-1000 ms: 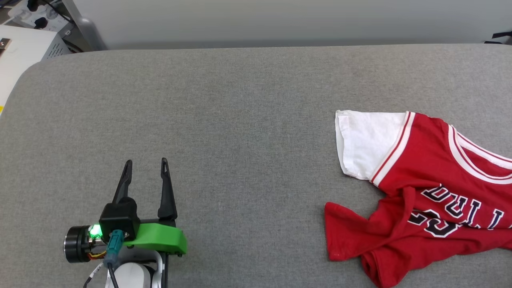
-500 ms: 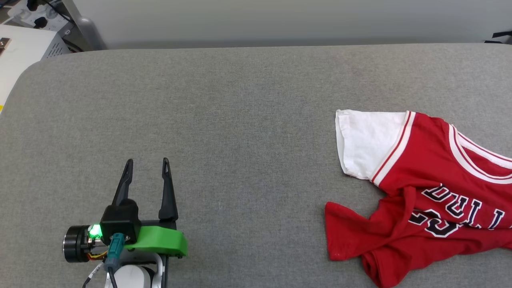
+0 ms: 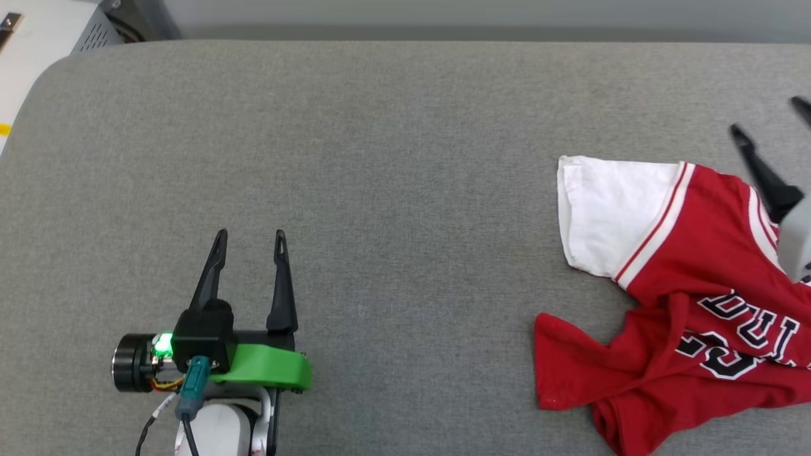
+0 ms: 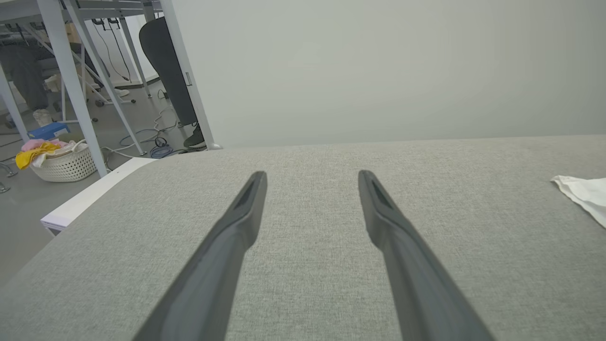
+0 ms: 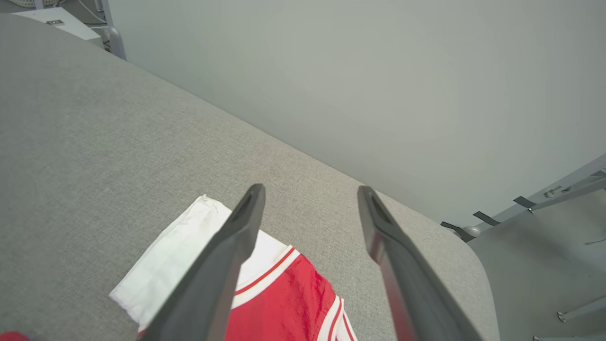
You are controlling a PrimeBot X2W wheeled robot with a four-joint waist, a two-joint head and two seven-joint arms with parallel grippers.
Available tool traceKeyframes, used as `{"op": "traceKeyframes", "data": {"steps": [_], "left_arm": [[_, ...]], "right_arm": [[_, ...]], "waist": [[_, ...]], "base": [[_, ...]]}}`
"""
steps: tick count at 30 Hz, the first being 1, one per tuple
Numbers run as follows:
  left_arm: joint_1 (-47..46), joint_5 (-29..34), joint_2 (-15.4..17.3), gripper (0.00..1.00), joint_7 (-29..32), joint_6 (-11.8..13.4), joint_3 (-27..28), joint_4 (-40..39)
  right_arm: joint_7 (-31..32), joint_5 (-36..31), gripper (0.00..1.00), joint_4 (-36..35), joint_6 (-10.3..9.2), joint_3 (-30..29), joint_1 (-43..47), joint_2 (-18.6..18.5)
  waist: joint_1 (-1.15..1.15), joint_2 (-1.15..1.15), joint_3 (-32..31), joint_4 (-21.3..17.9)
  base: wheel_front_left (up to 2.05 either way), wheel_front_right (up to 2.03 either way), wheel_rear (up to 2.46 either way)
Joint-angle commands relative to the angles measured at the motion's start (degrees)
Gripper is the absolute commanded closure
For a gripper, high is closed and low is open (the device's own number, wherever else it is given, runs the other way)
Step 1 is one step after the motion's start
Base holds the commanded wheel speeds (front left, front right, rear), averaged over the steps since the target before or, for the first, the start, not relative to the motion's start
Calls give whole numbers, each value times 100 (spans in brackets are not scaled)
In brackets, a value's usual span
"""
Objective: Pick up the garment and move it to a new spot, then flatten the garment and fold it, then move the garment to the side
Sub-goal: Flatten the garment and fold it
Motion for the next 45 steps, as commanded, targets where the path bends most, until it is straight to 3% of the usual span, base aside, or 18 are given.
{"op": "traceKeyframes", "data": {"steps": [1, 5, 8, 16, 23, 24, 29, 36, 40, 45], "left_arm": [[-174, 54, -25, 0, -33, -17, -39, -38], [-327, 40, -39, 0, -33, -13, -148, -77], [-411, 21, -48, 0, -33, 7, -214, -96], [-616, -54, -65, 0, -33, 86, -361, -115], [-669, -93, -70, 0, -33, 141, -391, -104], [-667, -94, -71, 0, -33, 147, -382, -102], [-603, -58, -72, 0, -33, 155, -334, -69], [-529, -33, -73, 0, -33, 129, -351, -73], [-487, -35, -73, 0, -33, 122, -355, -101], [-458, -43, -74, 0, -33, 128, -342, -123]], "right_arm": [[278, 261, 0, 36, -3, 376, -253, -177], [985, 909, 0, 62, -3, 1573, -844, -603], [1405, 1248, 0, 172, -3, 2331, -1281, -712], [1834, 1725, 0, 1370, -3, 3952, -2317, -443], [1710, 2066, 0, 2430, -3, 4784, -2347, -349], [1617, 2137, 100, 2492, -3, 4843, -2357, -350], [585, 2299, 100, 2678, -3, 4741, -2701, -376], [-219, 2256, 100, 2577, -3, 4378, -3136, -237], [-462, 2120, 100, 2447, -3, 4324, -3342, 7], [-666, 1987, 100, 2421, -3, 4465, -3555, 570]], "waist": [[0, 0, 201, 168], [0, 0, 401, 331], [0, 0, 526, 418], [0, 0, 859, 613], [0, 0, 940, 698], [0, 0, 935, 695], [0, 0, 744, 620], [0, 0, 545, 623], [0, 0, 496, 668], [0, 0, 503, 744]], "base": [[0, 0, 0], [0, 0, 0], [0, 0, 0], [0, 0, 0], [0, 0, 0], [0, 0, 0], [0, 0, 0], [0, 0, 0], [0, 0, 0], [0, 0, 0]]}}
